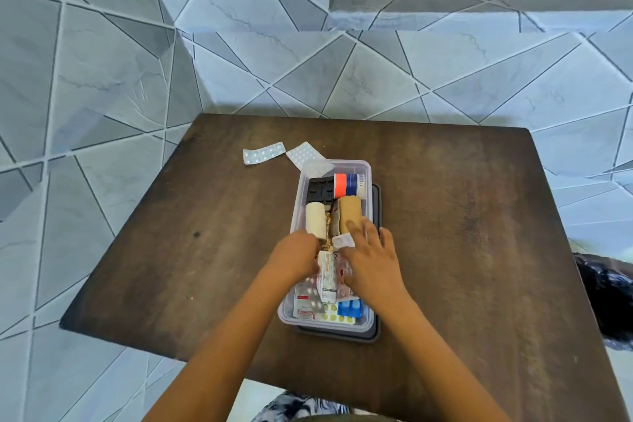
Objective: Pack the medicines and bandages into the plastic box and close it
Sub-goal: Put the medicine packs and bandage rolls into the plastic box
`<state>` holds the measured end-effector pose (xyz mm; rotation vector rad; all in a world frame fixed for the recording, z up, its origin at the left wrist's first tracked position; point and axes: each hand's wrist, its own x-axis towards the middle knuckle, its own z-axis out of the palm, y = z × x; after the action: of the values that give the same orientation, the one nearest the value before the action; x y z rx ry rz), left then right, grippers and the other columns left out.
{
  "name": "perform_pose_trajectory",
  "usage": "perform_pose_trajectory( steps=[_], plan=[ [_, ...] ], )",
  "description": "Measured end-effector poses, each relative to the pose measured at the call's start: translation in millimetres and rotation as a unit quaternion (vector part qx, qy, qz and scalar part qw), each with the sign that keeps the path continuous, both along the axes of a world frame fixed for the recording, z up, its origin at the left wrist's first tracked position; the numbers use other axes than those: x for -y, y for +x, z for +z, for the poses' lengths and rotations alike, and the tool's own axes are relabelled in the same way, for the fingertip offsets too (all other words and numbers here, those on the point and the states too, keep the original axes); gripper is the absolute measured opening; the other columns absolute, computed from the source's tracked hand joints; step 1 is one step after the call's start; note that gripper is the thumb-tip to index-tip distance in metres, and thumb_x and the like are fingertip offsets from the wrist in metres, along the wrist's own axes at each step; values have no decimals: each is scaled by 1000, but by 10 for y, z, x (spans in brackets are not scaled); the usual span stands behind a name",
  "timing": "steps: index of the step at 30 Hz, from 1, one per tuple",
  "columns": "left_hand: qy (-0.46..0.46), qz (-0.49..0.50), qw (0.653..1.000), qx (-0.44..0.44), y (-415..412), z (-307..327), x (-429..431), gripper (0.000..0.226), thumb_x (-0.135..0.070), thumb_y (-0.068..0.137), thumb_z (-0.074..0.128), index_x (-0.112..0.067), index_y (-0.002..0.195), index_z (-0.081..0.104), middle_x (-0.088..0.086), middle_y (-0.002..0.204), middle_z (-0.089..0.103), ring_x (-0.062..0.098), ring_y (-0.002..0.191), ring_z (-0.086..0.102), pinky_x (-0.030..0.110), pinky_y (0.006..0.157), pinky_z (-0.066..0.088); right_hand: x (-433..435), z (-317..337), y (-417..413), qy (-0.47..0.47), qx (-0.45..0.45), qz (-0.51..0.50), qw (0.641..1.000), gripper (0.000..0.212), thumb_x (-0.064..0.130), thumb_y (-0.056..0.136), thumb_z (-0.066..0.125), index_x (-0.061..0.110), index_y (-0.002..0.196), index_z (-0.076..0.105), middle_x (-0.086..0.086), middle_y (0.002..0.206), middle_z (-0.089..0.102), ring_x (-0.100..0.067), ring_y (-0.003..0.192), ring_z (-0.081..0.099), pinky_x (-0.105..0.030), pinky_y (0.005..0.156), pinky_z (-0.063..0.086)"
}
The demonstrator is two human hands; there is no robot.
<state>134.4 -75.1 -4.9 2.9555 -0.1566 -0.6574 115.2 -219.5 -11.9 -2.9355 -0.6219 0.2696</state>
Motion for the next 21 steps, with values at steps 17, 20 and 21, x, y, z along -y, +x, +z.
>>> perform_pose_trajectory(
  steps=[17,20,21],
  plan=[
    [10,-216,976,-16,9,-2,-179,28,-8,81,65,-10,109,64,5,130,48,23,115,50,34,93,46,-75,-67,-82,-57,-29,20,998,73,35,73,73,22,135,36,-13,147,27,-33,140,16,-49,118,4],
    [-38,-188,981,-6,52,25,-228,21,-14,84,64,-12,105,66,4,122,55,21,111,53,33,91,47,-68,-22,-27,-36,-43,9,998,68,47,75,67,21,132,41,-8,142,34,-30,138,21,-45,118,9],
    [-68,-167,984,6,129,71,-284,19,-15,84,64,-13,103,67,4,117,58,20,108,55,31,89,47,-82,10,26,-13,-44,-2,999,62,50,77,64,21,129,45,-6,138,39,-27,135,26,-43,116,14]
  ],
)
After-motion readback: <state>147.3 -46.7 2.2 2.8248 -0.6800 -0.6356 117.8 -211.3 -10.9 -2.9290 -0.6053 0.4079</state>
